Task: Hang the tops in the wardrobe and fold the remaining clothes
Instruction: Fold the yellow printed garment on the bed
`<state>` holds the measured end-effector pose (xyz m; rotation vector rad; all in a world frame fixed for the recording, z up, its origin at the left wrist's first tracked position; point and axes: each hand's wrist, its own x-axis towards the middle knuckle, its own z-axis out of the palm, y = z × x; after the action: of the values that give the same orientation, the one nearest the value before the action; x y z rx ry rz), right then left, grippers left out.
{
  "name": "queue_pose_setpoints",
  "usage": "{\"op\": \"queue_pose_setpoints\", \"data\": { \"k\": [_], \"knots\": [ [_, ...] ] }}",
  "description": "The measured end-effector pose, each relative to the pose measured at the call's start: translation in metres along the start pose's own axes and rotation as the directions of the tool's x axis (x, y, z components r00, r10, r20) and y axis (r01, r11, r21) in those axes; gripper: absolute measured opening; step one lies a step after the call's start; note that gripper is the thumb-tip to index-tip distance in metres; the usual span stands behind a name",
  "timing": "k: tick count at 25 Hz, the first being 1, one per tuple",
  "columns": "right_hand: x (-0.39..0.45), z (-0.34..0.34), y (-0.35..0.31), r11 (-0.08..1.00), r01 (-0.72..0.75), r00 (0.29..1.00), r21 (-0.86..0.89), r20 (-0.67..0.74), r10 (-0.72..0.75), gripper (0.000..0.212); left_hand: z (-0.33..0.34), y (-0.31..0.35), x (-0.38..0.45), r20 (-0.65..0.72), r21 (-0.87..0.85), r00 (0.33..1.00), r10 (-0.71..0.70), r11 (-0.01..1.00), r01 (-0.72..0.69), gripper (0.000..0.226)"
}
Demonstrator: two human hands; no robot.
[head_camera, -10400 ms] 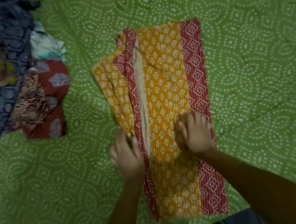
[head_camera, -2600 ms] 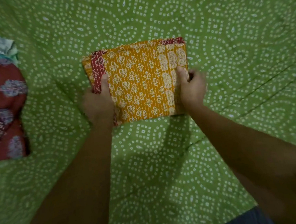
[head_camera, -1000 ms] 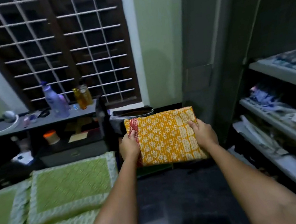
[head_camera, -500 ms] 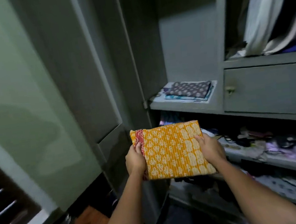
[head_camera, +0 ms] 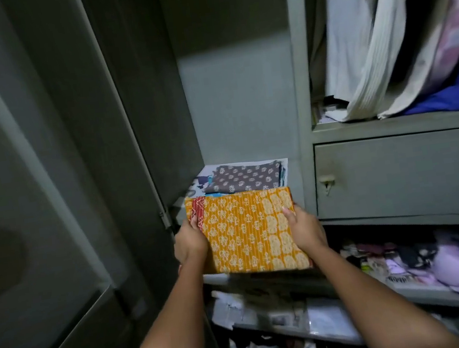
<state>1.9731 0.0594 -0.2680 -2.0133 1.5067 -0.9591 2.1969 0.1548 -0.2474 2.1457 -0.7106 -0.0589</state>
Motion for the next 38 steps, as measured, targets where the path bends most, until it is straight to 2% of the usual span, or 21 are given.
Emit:
{"op": "queue_pose_setpoints", "data": {
  "k": [3,6,11,14,17,21,23,24,26,28,30,33,35,38],
  "knots": [
    [0.052,0.018,-0.028,1.000,0.008,1.000,0.017,-0.030,-0.008,0.046,0.010,0.020,0.066,-0.043,-0.005,0.999,0.028,1.000,-0.029,0.042],
    [0.110,0.026,-0.050,0.999,-0.019,0.996,-0.035,-0.082,0.016,0.047,0.023,0.045,0.128,-0.019,-0.034,0.994,0.106,0.994,-0.106,0.043],
    [0.214,0.033,-0.067,0.979,-0.203,0.954,-0.010,-0.226,0.196,0.047,0.070,0.114,0.215,0.043,-0.134,0.973,0.226,0.966,-0.219,0.040],
    [0.260,0.046,-0.059,0.948,-0.308,0.930,-0.078,-0.235,0.283,0.048,0.120,0.123,0.267,0.185,-0.156,0.956,0.227,0.967,-0.199,0.042],
    [0.264,0.081,-0.021,0.888,-0.399,0.916,-0.227,-0.133,0.378,0.050,0.176,0.085,0.286,0.437,-0.027,0.875,0.207,0.976,-0.217,0.042],
    [0.265,0.099,-0.008,0.852,-0.414,0.910,-0.321,-0.149,0.387,0.051,0.202,0.059,0.294,0.489,-0.096,0.842,0.228,0.973,-0.208,0.041],
    [0.271,0.096,-0.011,0.834,-0.409,0.911,-0.371,-0.123,0.393,0.050,0.197,0.065,0.300,0.546,-0.049,0.814,0.200,0.977,-0.207,0.045],
    [0.273,0.094,-0.013,0.822,-0.412,0.909,-0.393,-0.119,0.398,0.048,0.194,0.069,0.303,0.549,0.013,0.817,0.176,0.976,-0.219,0.049],
    [0.276,0.084,-0.024,0.787,-0.434,0.895,-0.439,-0.107,0.434,0.046,0.176,0.080,0.302,0.450,0.144,0.884,0.128,0.966,-0.213,0.058],
    [0.277,0.067,-0.047,0.782,-0.413,0.906,-0.467,-0.120,0.406,0.049,0.152,0.097,0.294,0.283,0.096,0.940,0.190,0.970,-0.225,0.057],
    [0.274,0.046,-0.075,0.860,-0.353,0.935,-0.368,-0.135,0.327,0.054,0.128,0.121,0.284,0.248,-0.120,0.903,0.351,0.936,-0.331,0.052],
    [0.254,0.020,-0.108,0.976,-0.216,0.974,0.000,-0.073,0.216,0.066,0.086,0.146,0.244,0.352,-0.390,0.805,0.477,0.857,-0.338,0.042],
    [0.227,0.009,-0.119,0.972,-0.131,0.989,0.196,-0.046,0.142,0.069,0.068,0.145,0.218,0.368,-0.513,0.782,0.503,0.811,-0.280,0.051],
    [0.156,-0.004,-0.118,0.926,-0.069,0.996,0.370,-0.021,0.083,0.069,0.045,0.119,0.168,0.397,-0.607,0.775,0.491,0.774,-0.180,0.060]
  ]
}}
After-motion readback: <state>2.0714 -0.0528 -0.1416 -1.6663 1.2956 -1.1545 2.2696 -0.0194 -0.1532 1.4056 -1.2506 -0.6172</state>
